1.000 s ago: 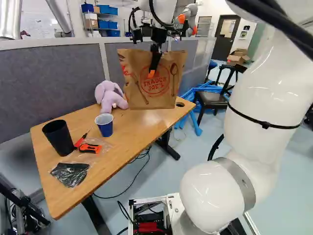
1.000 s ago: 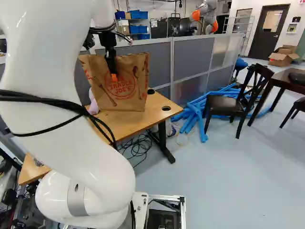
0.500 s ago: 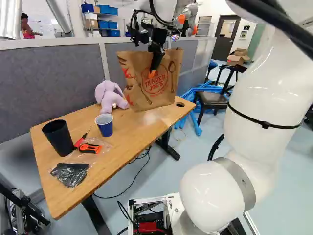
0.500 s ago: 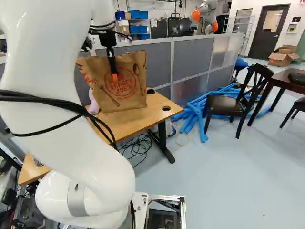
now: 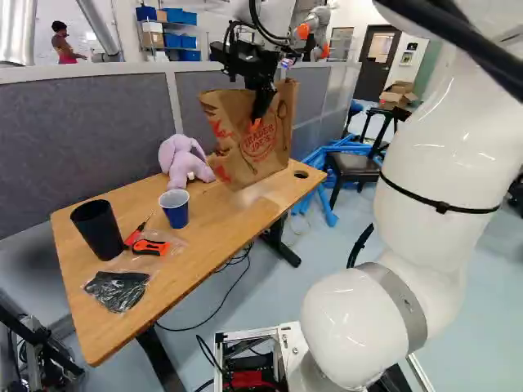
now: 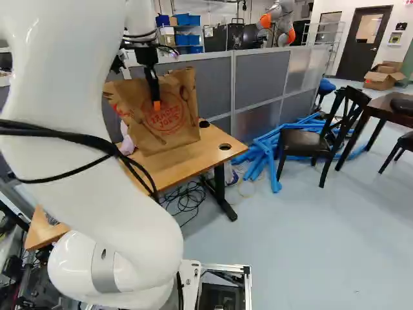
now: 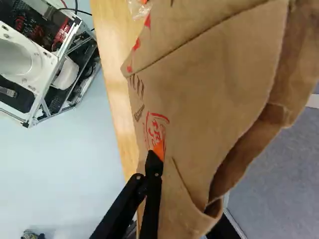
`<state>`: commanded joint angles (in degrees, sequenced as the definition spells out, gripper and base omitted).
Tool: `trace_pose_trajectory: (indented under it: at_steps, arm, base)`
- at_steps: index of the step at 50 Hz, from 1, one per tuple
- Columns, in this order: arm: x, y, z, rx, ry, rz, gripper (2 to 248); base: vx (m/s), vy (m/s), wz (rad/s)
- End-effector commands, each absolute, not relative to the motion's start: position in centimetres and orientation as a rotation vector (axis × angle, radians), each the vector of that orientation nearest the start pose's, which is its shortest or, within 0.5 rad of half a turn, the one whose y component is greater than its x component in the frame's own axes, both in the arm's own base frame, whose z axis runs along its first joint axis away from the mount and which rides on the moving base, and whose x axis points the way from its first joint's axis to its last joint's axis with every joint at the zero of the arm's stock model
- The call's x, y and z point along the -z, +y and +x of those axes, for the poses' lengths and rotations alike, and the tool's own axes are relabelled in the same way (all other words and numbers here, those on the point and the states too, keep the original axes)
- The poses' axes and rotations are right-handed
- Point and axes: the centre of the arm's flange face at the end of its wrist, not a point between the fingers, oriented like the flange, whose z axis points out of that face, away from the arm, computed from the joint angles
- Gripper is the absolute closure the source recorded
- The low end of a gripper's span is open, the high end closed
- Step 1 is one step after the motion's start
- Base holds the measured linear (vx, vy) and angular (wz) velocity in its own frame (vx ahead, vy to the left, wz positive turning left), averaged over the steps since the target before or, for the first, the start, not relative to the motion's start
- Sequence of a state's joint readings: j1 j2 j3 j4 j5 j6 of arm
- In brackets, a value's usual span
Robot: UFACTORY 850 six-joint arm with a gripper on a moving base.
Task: Pick up the bag on the ground and place it on the table
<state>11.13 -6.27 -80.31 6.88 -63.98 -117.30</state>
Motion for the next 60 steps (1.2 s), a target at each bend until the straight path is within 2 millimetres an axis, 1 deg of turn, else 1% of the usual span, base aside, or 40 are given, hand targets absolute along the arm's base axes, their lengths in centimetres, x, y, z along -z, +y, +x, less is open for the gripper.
trace_pose_trajectory:
  at_steps: [60]
  arm:
    - [-59.9, 11.6, 53.8, -0.139, 2.847, 1.468, 232]
  base:
    - [0.0, 0.0, 0.0]
